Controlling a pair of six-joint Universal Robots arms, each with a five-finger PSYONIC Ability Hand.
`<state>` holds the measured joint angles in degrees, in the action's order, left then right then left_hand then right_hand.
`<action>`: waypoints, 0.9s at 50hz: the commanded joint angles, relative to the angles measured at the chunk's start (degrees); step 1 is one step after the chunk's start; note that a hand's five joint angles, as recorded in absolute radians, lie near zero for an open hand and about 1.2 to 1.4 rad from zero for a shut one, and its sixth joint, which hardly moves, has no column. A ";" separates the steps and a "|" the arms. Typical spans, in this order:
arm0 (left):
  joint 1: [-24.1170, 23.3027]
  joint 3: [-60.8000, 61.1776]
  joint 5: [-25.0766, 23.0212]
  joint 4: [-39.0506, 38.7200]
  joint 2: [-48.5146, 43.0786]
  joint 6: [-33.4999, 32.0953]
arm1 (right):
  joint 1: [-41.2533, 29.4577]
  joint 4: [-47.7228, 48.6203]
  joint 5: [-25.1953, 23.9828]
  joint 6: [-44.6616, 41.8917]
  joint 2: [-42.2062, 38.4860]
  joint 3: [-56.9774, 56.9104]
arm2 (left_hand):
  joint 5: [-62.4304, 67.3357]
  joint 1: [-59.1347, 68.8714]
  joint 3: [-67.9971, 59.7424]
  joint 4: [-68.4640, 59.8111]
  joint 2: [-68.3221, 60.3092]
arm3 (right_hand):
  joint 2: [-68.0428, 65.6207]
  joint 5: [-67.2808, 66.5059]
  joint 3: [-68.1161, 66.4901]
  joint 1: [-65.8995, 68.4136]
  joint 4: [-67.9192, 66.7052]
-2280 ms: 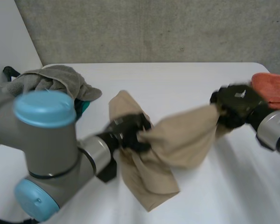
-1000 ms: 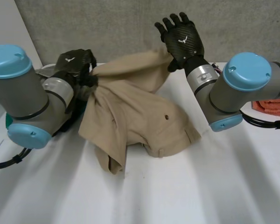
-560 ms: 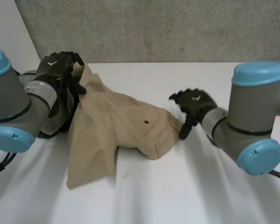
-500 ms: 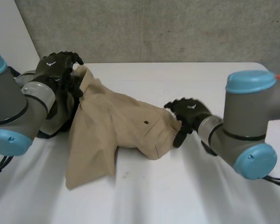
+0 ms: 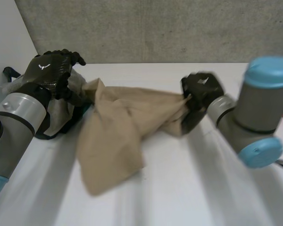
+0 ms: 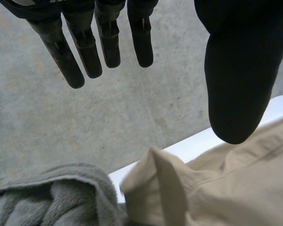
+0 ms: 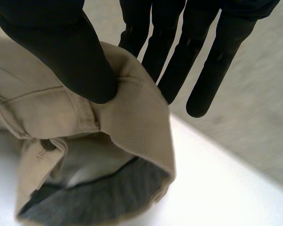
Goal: Fold the laundry.
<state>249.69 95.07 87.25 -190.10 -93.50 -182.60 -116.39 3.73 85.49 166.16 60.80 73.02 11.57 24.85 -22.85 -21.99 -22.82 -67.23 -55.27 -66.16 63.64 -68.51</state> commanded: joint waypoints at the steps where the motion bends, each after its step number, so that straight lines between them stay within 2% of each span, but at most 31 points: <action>1: -2.27 0.90 -2.17 1.14 1.57 0.05 | 3.10 3.54 -1.99 -11.11 3.20 -5.93 | 1.09 -2.19 0.19 -0.67 0.15 | -12.77 -14.73 -13.84 16.36 -11.49; 8: -3.94 2.04 -2.52 1.14 0.52 -0.03 | 2.40 12.76 -1.47 -12.26 -8.48 -16.48 | 1.26 -2.02 0.02 -0.84 -0.01 | -12.77 -14.73 -13.84 16.36 -11.49; 15: -8.60 3.01 -2.44 1.22 -3.17 -0.12 | 1.26 19.12 -4.98 -12.87 -16.05 -17.65 | 2.27 -1.01 -0.99 -1.85 -1.02 | -12.77 -14.73 -13.84 16.36 -11.49; 18: -11.76 3.10 -2.17 1.31 -5.28 -0.03 | 1.17 19.47 -6.39 -13.05 -19.13 -17.03 | 2.27 -1.01 -0.99 -1.85 -1.02 | 42.65 40.69 41.58 -39.06 43.93; 19: -12.38 3.10 -2.08 1.31 -5.81 -0.12 | 1.25 19.30 -5.61 -13.05 -18.88 -16.34 | 2.27 -1.01 -0.99 -1.85 -1.02 | 57.23 55.27 56.16 -53.64 58.51; 22: -14.84 3.01 -2.00 1.49 -8.18 -0.12 | 1.61 18.86 -2.97 -13.14 -16.95 -15.28 | 2.77 -0.51 -1.49 -2.35 -1.53 | 57.23 55.27 56.16 -53.64 58.51; 23: -15.28 3.01 -2.00 1.49 -8.80 -0.12 | 1.43 18.16 -1.05 -13.31 -14.33 -13.97 | 2.94 -0.34 -1.66 -2.52 -1.70 | 57.23 55.27 56.16 -53.64 58.51; 26: -16.60 2.92 -1.73 2.10 -10.73 -0.74 | 1.87 15.61 0.02 -13.49 -8.87 -11.50 | 3.61 0.33 -2.33 -3.19 -2.37 | 57.23 55.27 56.16 -53.64 58.51; 30: -18.44 3.01 -1.64 3.07 -12.05 -1.97 | 5.73 8.50 -2.95 -14.19 -1.04 -7.37 | 3.79 0.50 -2.50 -3.36 -2.54 | 57.23 55.27 56.16 -53.64 58.51; 31: -18.97 3.01 -1.64 3.24 -12.14 -2.14 | 8.17 5.35 -5.14 -14.71 1.06 -6.15 | 3.79 0.50 -2.50 -3.36 -2.54 | 57.23 55.27 56.16 -53.64 58.51; 35: -21.96 2.92 -1.47 3.33 -12.93 -2.49 | 13.36 -2.47 -12.17 -16.99 4.67 -3.24 | 3.79 0.50 -2.50 -3.36 -2.54 | 57.23 55.27 56.16 -53.64 58.51; 38: -23.80 2.84 -1.47 3.25 -14.60 -2.50 | 16.01 -6.18 -15.17 -19.98 5.30 -1.74 | 5.62 2.34 -4.34 -5.20 -4.38 | 57.23 55.27 56.16 -53.64 58.51; 40: -25.03 2.66 -1.47 3.25 -16.09 -2.50 | 19.00 -8.91 -17.11 -24.90 5.12 -0.16 | 7.14 3.86 -5.86 -6.72 -5.90 | 51.12 49.15 50.04 -47.53 52.40; 45: -27.59 2.05 -1.38 3.25 -19.69 -2.50 | 24.10 -10.94 -18.61 -38.78 3.37 3.79 | 7.65 4.37 -6.37 -7.23 -6.41 | 45.71 43.75 44.64 -42.12 46.99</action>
<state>224.91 97.73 85.80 -186.79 -109.33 -185.17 -97.54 -4.58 69.18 140.77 66.24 73.15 14.80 25.04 -24.31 -24.47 -24.24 -15.39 -6.18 -15.68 14.94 -15.72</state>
